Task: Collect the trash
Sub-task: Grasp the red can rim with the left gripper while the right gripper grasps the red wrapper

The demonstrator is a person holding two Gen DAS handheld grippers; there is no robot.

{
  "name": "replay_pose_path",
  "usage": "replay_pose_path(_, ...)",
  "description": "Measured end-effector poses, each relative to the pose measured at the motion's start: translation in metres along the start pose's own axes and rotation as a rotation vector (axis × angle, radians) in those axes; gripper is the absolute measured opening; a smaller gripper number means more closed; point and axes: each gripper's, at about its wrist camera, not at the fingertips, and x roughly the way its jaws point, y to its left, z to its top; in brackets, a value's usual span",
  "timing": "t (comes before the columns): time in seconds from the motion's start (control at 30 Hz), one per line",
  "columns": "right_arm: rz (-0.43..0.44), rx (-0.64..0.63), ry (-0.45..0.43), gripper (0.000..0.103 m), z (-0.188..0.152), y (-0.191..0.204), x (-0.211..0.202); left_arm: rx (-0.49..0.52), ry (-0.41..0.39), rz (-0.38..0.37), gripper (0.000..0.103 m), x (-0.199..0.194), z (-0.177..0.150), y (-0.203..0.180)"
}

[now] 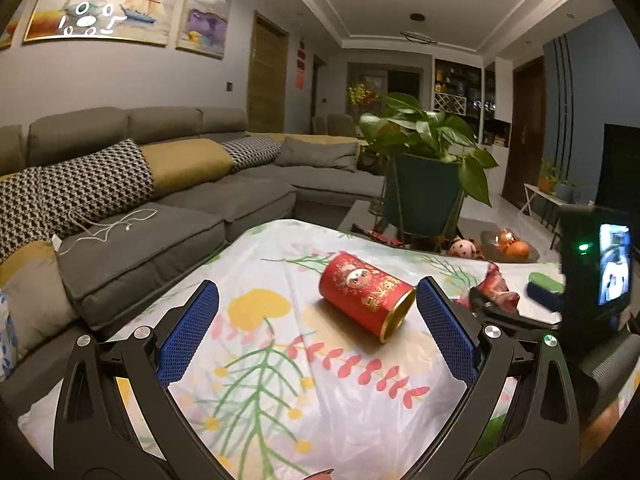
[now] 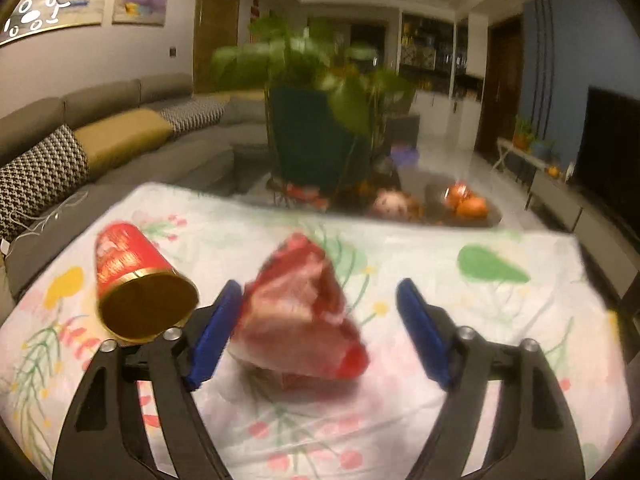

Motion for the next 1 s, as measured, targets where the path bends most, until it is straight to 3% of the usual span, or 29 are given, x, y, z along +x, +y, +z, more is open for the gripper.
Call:
replay_pose_path(0.13, 0.02, 0.008, 0.003, 0.052, -0.002, -0.001, -0.001, 0.019, 0.029, -0.026, 0.094, 0.012, -0.005, -0.012)
replay_pose_path(0.27, 0.033, 0.03, -0.012, 0.039, -0.004, -0.005, -0.007, 0.03, 0.082, -0.02, 0.081, 0.028, -0.008, -0.021)
replay_pose_path(0.37, 0.042, 0.073, -0.037, 0.037, -0.006, -0.015, -0.022, 0.052, 0.104, -0.02, 0.07, 0.035, -0.01, -0.026)
replay_pose_path(0.6, 0.064, 0.085, -0.098, 0.037, -0.009, -0.025, -0.056, 0.144, 0.154, -0.028, 0.058, 0.052, -0.013, -0.05)
replay_pose_path(0.7, 0.079, 0.094, -0.103, 0.037, -0.01, -0.028, -0.06, 0.164, 0.199, -0.03, 0.047, 0.064, -0.013, -0.055)
replay_pose_path(0.87, 0.091, 0.087, -0.104, 0.037, -0.012, -0.028, -0.062, 0.139, 0.278, -0.034, 0.011, 0.084, -0.016, -0.05)
replay_pose_path(1.0, 0.103, 0.086, -0.102, 0.037, -0.013, -0.027, -0.065, 0.092, 0.284, -0.068, 0.003, 0.085, -0.017, -0.04)
